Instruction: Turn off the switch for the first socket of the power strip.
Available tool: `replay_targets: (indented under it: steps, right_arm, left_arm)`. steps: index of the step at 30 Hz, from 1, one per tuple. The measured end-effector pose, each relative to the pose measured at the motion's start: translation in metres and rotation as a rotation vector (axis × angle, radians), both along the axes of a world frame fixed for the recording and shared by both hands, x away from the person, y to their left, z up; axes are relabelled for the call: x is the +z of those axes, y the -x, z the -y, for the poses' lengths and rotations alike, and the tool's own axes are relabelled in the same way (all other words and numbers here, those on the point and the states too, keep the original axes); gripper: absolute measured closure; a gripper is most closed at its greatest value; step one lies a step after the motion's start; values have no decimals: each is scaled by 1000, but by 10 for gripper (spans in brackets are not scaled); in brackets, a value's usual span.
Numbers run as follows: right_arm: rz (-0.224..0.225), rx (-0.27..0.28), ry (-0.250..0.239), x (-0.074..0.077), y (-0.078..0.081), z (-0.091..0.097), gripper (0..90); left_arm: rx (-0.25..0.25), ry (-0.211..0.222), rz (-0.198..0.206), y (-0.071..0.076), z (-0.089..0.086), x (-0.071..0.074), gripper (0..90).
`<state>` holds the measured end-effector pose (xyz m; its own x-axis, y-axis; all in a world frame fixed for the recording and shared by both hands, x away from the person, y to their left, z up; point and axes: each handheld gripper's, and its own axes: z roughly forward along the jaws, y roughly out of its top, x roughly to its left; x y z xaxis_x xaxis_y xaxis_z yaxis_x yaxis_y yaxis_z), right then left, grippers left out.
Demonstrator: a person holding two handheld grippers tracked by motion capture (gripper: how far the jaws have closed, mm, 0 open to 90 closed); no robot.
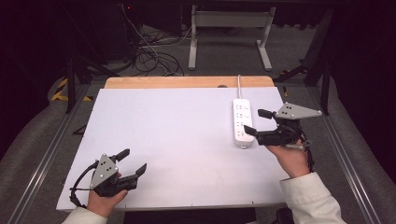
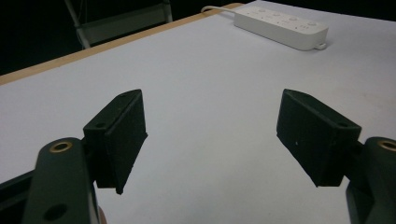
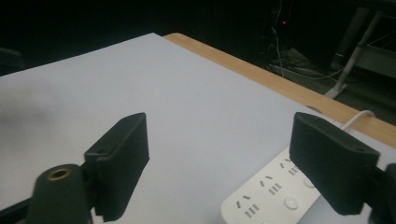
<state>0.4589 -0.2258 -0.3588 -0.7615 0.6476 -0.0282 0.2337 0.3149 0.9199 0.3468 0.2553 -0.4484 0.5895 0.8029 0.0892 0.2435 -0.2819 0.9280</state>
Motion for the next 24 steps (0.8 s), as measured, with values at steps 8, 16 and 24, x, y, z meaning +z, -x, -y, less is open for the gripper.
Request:
replay_targets:
  steps: [8, 16, 24]
  right_arm:
    - [-21, 46, -24, -19, 16, -3, 70]
    - [-30, 90, -58, -48, 27, -1, 32]
    - [-85, 97, -75, -82, 32, 2, 12]
  left_arm:
    - [-3, 1, 1, 1, 0, 0, 244]
    - [-1, -1, 8, 2, 1, 1, 245]
    - [-4, -5, 15, 2, 0, 1, 243]
